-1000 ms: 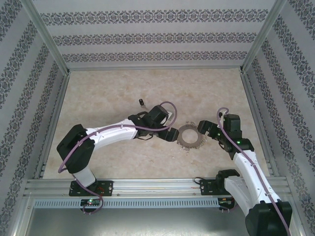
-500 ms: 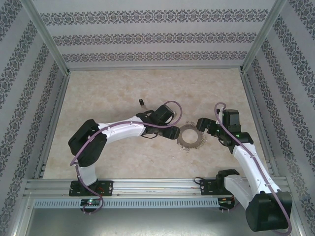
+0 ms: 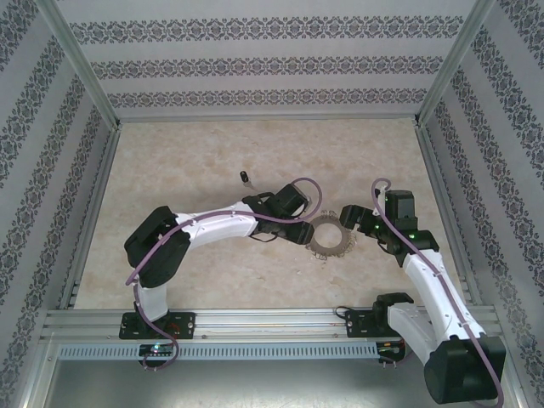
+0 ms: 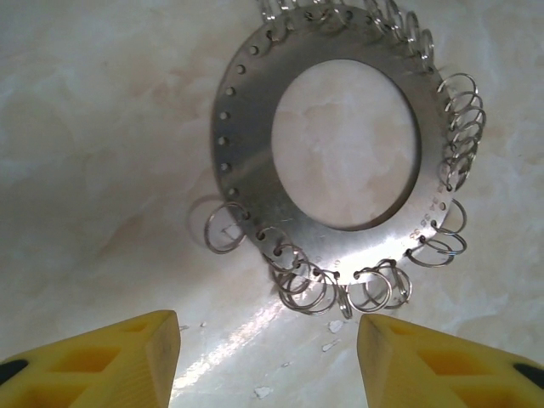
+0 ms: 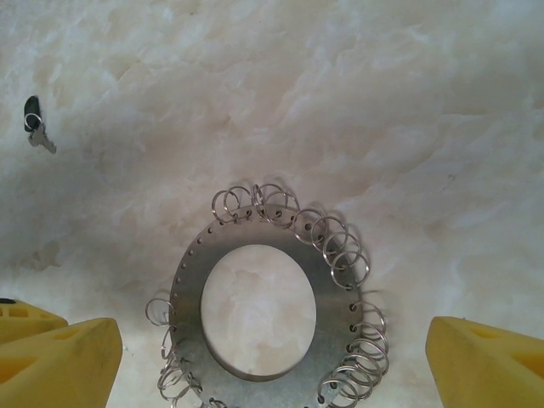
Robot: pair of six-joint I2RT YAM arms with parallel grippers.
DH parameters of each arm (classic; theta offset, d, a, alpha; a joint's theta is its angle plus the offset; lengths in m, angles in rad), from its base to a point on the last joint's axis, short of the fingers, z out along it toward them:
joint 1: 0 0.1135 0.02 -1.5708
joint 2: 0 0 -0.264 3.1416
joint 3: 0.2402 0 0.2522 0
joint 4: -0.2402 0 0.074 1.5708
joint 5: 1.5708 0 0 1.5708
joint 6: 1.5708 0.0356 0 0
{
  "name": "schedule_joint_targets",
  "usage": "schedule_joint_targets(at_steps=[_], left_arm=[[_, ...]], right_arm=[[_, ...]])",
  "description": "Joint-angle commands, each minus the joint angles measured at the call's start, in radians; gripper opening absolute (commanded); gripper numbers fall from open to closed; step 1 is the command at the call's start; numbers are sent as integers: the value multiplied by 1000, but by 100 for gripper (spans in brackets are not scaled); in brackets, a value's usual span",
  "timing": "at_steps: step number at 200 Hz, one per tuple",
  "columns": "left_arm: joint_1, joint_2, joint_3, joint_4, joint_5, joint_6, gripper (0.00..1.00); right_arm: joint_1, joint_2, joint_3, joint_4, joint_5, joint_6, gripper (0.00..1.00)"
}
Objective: Put the keys on the keyring
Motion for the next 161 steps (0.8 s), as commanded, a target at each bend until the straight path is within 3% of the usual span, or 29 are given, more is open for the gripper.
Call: schedule_joint_targets(at_steps=[1,26,85,161], left_arm=[[-14,12,16,-26,-6,-18,57],[-14,-6,-13,1,-6,-26,57],[-11,-95,-117,121,15,-14,59],[17,-234,-268,271,83,27,61]], right_arm=[[1,36,9,-20,10,-18,88],[1,121,41,-22,22,-27,76],[11,336,134,-61,118,-67,67],[97,549,255,-149,240,-50,53]])
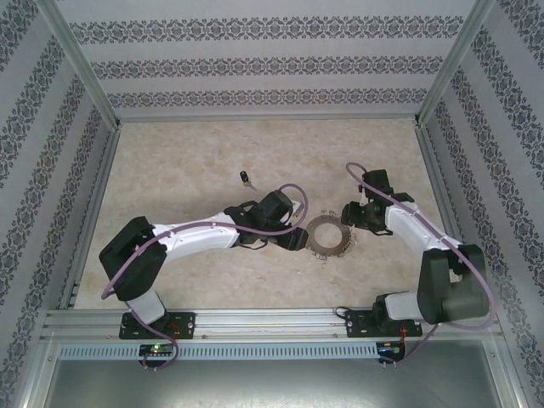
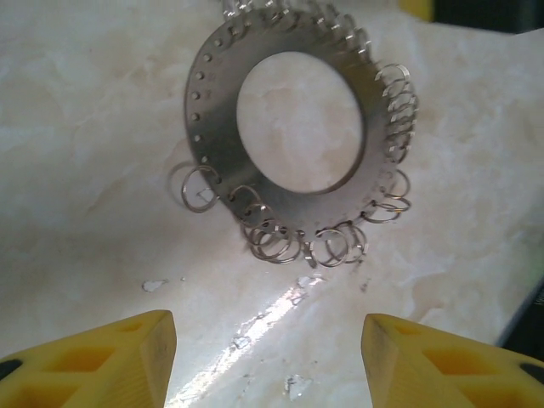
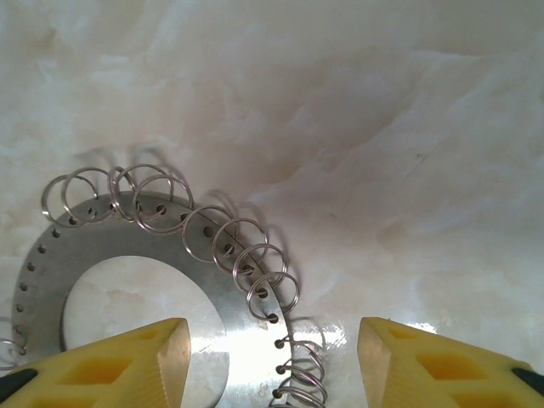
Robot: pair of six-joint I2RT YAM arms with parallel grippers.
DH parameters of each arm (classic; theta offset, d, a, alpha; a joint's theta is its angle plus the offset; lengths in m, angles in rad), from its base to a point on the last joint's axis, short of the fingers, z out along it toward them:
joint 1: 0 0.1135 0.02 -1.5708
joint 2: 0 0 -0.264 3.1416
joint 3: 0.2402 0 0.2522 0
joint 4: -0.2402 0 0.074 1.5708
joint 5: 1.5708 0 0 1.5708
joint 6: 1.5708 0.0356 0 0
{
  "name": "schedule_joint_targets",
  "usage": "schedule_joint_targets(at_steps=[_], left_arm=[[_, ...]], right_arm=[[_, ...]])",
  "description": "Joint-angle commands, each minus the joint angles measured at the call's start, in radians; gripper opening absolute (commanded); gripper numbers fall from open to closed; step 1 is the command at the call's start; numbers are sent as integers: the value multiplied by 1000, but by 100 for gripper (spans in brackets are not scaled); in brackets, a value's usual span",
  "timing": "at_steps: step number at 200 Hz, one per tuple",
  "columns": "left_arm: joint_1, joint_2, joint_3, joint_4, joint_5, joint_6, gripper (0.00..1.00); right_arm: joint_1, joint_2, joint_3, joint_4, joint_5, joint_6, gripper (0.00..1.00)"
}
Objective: Put the keys on the keyring
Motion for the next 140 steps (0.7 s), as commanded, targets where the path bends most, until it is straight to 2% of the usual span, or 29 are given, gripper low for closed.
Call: schedule_joint_targets(at_steps=[1,25,67,140], left_arm=[[18,-44,-43,97,38,32,61],[43,-61,-77,137,77,32,61],[78,-100,-135,180,113,36,62],[108,-160,-192,198,126,58,63]], right_arm=[[34,49,49,-66,75,7,53],[59,118,92,-94,108,14,50],[97,186,141,-147,164,31,39],[109,222,155,-168,184,56,39]])
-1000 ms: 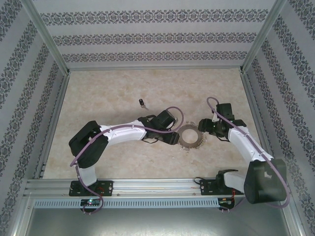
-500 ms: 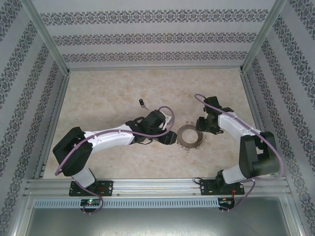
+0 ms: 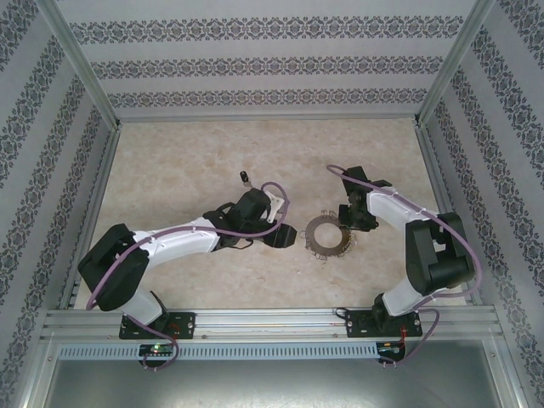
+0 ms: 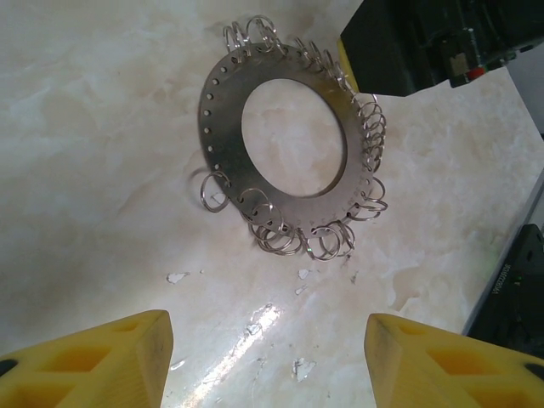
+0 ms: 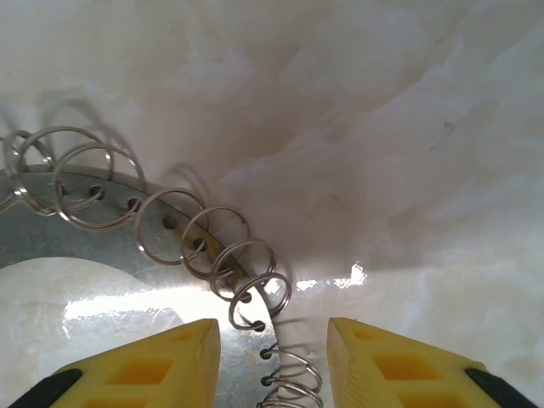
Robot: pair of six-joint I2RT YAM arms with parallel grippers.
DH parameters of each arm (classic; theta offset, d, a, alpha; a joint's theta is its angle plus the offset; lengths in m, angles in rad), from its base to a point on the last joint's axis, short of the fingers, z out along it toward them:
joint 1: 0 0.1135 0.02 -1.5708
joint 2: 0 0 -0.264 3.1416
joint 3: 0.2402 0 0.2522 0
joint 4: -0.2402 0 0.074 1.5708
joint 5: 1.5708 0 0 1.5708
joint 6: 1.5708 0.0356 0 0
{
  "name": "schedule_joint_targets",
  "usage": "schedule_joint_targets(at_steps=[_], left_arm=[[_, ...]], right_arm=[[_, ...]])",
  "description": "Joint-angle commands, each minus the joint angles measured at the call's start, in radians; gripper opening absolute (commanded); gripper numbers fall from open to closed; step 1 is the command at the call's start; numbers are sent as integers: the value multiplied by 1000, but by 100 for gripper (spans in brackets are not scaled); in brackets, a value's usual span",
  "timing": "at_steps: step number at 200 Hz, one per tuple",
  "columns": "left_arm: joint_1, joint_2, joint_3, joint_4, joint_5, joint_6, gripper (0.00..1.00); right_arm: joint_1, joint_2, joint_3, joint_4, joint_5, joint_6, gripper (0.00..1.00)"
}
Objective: Put the keys on the keyring
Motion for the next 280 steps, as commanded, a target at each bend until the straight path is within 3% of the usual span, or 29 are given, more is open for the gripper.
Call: schedule_joint_targets(at_steps=[1,104,130,238,280], left_arm=[[19,-38,-18,37,16,31,63],[58,-96,-52,30,28,44,63],[65,-103,-53,26,34,47,63],[82,-143,-76,42,60,54,64],[88,-151,-81,51,67,56,64]], right_arm=[[8,25,37,-38,38,20,39],[21,121,98,-46,36,24,32],[32,115,92,-57,38,30,28],[33,-13,-28,5,46,147,27],[27,11,-29,8,34,137,28]])
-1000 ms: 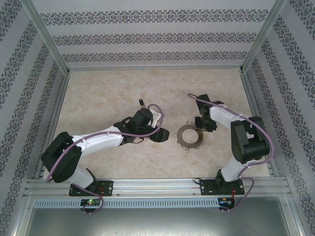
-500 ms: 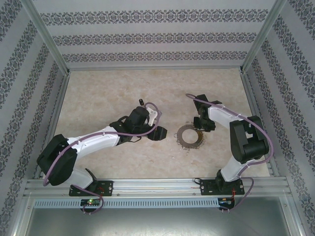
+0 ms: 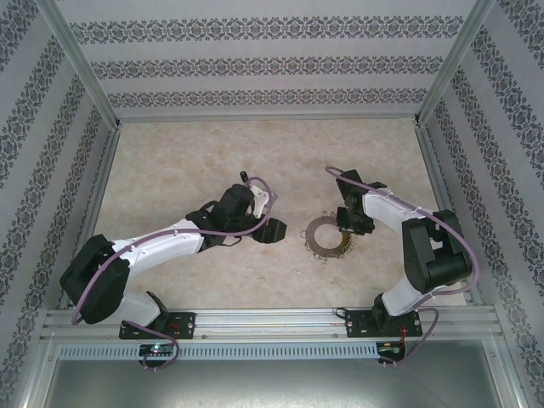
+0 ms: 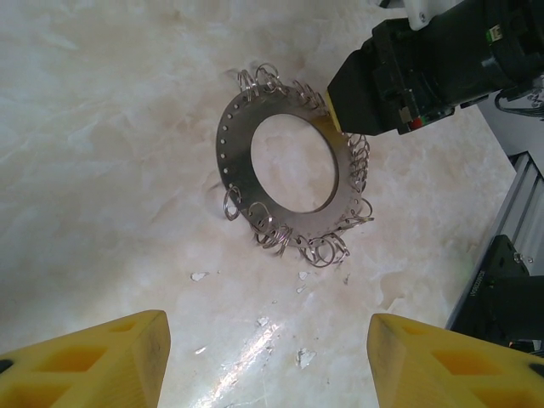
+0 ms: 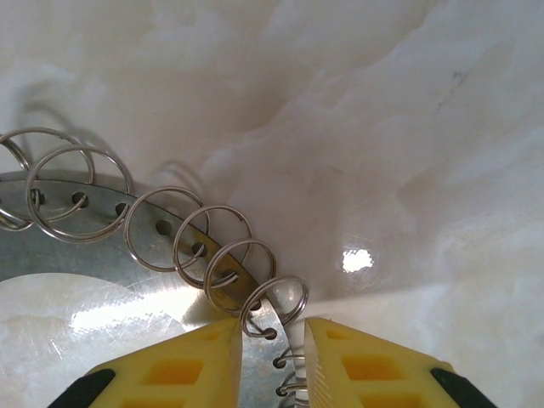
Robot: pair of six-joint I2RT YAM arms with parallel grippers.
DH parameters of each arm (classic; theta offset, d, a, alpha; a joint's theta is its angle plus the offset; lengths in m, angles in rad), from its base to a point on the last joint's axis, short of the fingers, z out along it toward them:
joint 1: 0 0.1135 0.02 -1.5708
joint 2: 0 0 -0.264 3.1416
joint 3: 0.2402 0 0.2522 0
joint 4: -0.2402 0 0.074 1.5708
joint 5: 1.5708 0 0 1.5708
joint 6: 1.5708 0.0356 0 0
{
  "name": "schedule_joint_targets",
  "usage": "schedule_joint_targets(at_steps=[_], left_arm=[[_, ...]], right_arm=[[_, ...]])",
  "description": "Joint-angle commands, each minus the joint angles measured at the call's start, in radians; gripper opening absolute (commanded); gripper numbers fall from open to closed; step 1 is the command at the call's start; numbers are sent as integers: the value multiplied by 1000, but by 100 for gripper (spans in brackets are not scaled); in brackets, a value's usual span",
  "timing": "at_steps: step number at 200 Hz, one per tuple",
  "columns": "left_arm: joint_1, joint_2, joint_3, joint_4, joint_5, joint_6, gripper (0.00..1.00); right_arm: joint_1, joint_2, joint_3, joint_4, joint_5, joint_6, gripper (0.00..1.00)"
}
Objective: Put the keys on the keyring
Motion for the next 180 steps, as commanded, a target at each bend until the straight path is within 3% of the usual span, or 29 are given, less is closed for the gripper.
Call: schedule_joint_targets(at_steps=[1,63,132,162,180], left_arm=[[14,-28,-16,41,19,26,64],[18,-36,-16,41,21,26,64],[22,-49,-22,43,19,25,64],[25,-54,-24,42,18,22,64],[25,-59,-29,43,18,24,64]], right_arm=[[-10,-4,-13,6,9,14,27],[-25,21,4,6,3,-8,33],[-49,-1,-9,5,-6,-13,21],[-52,6,-7,3,-17,-15,22],[-50,5,-10,4,-24,-13,28]])
